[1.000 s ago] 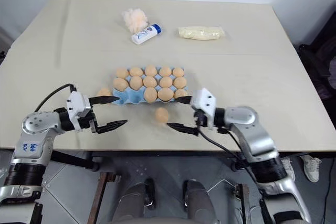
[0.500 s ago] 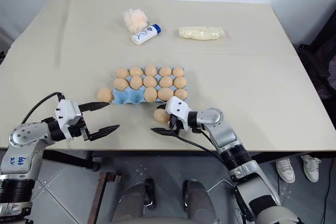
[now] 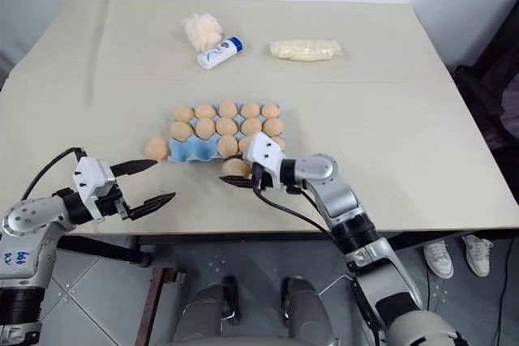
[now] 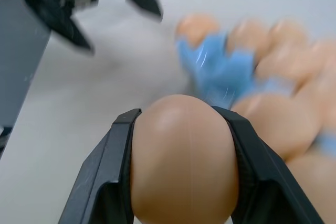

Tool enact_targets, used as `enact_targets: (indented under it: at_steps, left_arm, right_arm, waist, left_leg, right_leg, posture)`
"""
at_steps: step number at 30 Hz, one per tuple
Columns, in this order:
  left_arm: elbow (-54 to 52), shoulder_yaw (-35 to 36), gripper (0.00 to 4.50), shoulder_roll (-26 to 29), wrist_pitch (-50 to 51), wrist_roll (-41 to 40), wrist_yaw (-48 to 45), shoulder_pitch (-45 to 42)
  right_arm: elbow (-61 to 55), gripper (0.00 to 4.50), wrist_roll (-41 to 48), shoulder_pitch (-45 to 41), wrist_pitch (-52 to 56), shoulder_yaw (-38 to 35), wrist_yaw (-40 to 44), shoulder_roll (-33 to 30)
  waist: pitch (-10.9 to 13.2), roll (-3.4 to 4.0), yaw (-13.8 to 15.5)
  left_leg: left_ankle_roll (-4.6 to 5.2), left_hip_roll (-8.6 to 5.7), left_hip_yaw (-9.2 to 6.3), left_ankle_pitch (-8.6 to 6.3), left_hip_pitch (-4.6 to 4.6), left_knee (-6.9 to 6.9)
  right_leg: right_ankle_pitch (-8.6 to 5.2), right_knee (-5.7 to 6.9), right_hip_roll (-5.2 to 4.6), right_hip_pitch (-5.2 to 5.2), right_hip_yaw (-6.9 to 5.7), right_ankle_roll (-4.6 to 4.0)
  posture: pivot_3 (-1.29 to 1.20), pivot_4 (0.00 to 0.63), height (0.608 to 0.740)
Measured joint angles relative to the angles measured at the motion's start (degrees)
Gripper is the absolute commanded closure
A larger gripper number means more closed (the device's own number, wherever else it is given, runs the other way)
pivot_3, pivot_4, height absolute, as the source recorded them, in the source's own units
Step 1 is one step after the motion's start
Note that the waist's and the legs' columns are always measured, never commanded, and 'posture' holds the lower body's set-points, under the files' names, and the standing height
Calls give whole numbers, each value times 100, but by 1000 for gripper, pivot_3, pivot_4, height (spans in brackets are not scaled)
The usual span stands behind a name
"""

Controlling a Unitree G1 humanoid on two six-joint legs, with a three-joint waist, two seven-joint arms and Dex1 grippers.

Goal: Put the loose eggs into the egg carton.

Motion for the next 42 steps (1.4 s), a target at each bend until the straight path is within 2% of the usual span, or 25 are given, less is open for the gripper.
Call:
enact_targets:
  at_steps: [3, 8, 9, 14, 15, 16, 19, 23, 28, 31, 36, 38, 42]
  left_arm:
    - [-57, 32, 0, -24, 116, -20, 170, 31]
    - [-173, 46, 0, -25, 178, -42, 278, 79]
    - [-185, 49, 0, -25, 194, -43, 294, 102]
    - [-399, 149, 0, -25, 273, -82, 382, 239]
    - [-404, 170, 0, -25, 278, -103, 393, 252]
    - [-409, 189, 0, -25, 284, -117, 409, 276]
    - [-433, 235, 0, -25, 321, -145, 464, 349]
    - [-472, 601, 0, -84, 305, -194, 621, 678]
    - [-193, 1038, 0, -183, 137, -212, 829, 955]
    - [135, 1498, 0, -244, 52, -214, 1012, 1277]
    - [109, 1617, 0, -444, -27, -253, 1113, 1429]
    - [74, 1569, 0, -444, -50, -256, 1082, 1424]
    - [94, 1232, 0, -444, 35, -246, 1063, 1055]
  right_arm:
    - [869, 2648, -196, -964, -153, -33, -466, 561]
    - [2165, 2648, -493, -1361, -521, -30, -865, 1063]
    - [2311, 2074, -518, -1378, -553, -31, -903, 1119]
    - [2408, 399, -536, -1403, -640, -61, -821, 1204]
    - [2401, 123, -552, -1375, -643, -61, -807, 1185]
    - [2366, 32, -557, -1326, -654, -67, -781, 1148]
    - [2021, 32, -544, -1086, -637, -112, -676, 969]
    - [75, 32, 80, 47, -653, -500, 50, -74]
    - [-1002, 32, 660, 1169, -959, -887, 829, -970]
    - [-1122, 32, 859, 1968, -1003, -1212, 1119, -1621]
    - [-1288, 32, 1019, 2275, -994, -1488, 1085, -1807]
    - [-1357, 32, 1020, 2282, -977, -1504, 999, -1807]
    - [-1425, 32, 1017, 2310, -972, -1501, 889, -1809]
  waist:
    - [-1, -2, -67]
    - [-3, -6, 8]
    - [-3, -6, 12]
    - [-4, -6, -2]
    - [-4, -6, -1]
    - [-4, -6, -1]
    - [-4, -6, 7]
    - [-4, -7, 76]
    - [-4, -7, 30]
    - [-4, -6, 6]
    - [-4, -7, 21]
    - [-4, -6, 26]
    - [-4, -6, 50]
  left_leg:
    - [-16, 1, -2, 10, 7, -16]
    - [-19, 2, 5, 12, -7, -33]
    - [-19, 2, 7, 11, -9, -32]
    - [-18, 5, 11, 11, 0, -29]
    - [-19, 6, 11, 12, 3, -29]
    - [-21, 8, 10, 13, 4, -29]
    - [-21, 8, 9, 13, 3, -29]
    - [-11, 3, 3, 3, -3, -40]
    - [-12, 10, 6, 1, 8, -40]
    - [-12, 12, 7, 0, 11, -34]
    - [-14, 17, 0, 0, 13, -24]
    - [-14, 18, 0, -1, 10, -34]
    - [-14, 17, 2, -1, -1, -38]
  right_leg:
    - [-2, 6, 2, -4, -7, -9]
    - [-6, -7, -3, -13, -27, -16]
    - [-6, -9, -5, -13, -32, -14]
    - [-6, -2, -6, -10, -38, -14]
    - [-6, 1, -5, -9, -38, -15]
    - [-6, 4, -5, -10, -39, -17]
    - [-7, 4, -6, -10, -39, -17]
    - [-7, -21, -14, -3, -48, -13]
    - [-8, -25, -7, 5, -57, -16]
    - [-10, -24, -5, 5, -55, -19]
    - [1, -27, -5, 8, -58, -36]
    - [4, -58, -3, 8, -58, -75]
    - [12, -83, -5, 11, -58, -89]
  posture:
    - [0, 150, 740]
    - [0, 150, 740]
    - [0, 150, 740]
    - [0, 150, 740]
    - [0, 150, 740]
    - [0, 150, 740]
    - [0, 150, 740]
    - [0, 150, 740]
    - [0, 150, 740]
    - [0, 150, 740]
    - [0, 150, 740]
    - [0, 150, 740]
    - [0, 150, 740]
